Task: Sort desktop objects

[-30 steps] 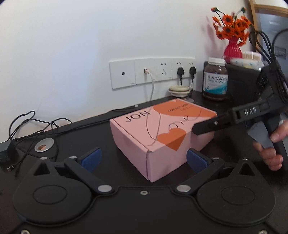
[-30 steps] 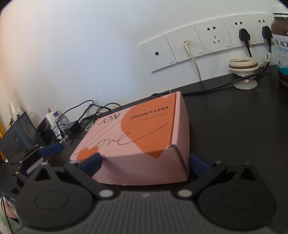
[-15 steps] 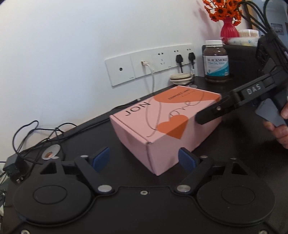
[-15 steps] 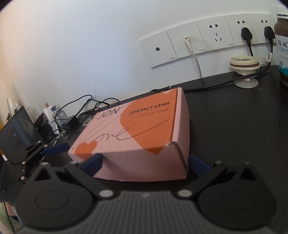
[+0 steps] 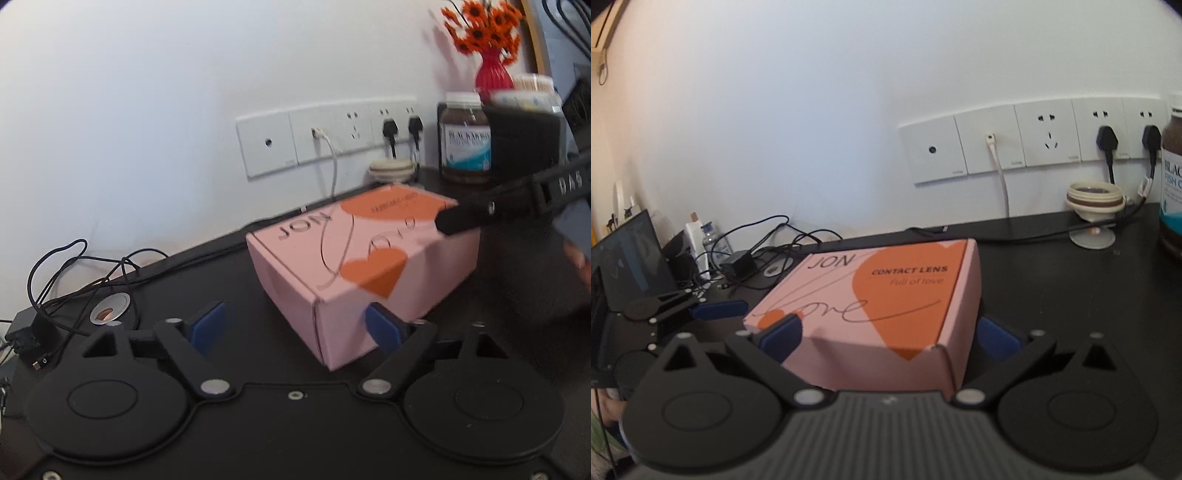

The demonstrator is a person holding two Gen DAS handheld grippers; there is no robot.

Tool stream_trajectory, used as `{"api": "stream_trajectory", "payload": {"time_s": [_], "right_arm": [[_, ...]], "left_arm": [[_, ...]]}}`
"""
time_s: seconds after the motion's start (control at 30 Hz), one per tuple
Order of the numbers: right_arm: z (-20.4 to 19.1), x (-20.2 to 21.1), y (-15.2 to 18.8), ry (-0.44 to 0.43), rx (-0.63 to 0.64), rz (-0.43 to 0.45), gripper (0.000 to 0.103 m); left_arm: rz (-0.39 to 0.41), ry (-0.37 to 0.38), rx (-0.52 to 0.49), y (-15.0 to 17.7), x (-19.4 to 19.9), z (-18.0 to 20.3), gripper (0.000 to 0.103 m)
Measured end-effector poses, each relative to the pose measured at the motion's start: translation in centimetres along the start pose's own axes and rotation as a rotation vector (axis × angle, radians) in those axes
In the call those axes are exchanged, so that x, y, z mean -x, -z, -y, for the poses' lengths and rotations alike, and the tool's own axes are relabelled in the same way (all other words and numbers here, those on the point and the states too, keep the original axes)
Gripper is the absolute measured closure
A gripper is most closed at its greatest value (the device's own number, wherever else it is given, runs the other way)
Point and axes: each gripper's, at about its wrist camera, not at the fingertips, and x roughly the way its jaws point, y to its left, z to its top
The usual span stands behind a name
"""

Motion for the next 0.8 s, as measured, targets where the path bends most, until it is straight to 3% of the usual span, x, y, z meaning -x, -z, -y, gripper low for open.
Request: {"api": "stream_trajectory", "payload": {"time_s": [0.2,0.4,0.8], "right_arm": [[0.4,-0.7,-0.1,-0.031,-0.052,0.008,0.001],[0.8,-0.9,-0.2,-0.05,-0.093,0.015,0.001],[-0.3,-0.8,0.4,-0.139,-0.095,-0.001,0.001]], "left_arm": [[-0.036,0.172,0.141,-0.3,-1.0,-0.5,0.005],[-0.046,0.256,0.212,0.0,-1.2,-0.8,0.0],[-0.101,0.1,0.099,0.3,0.3,1.1,0.0]]}}
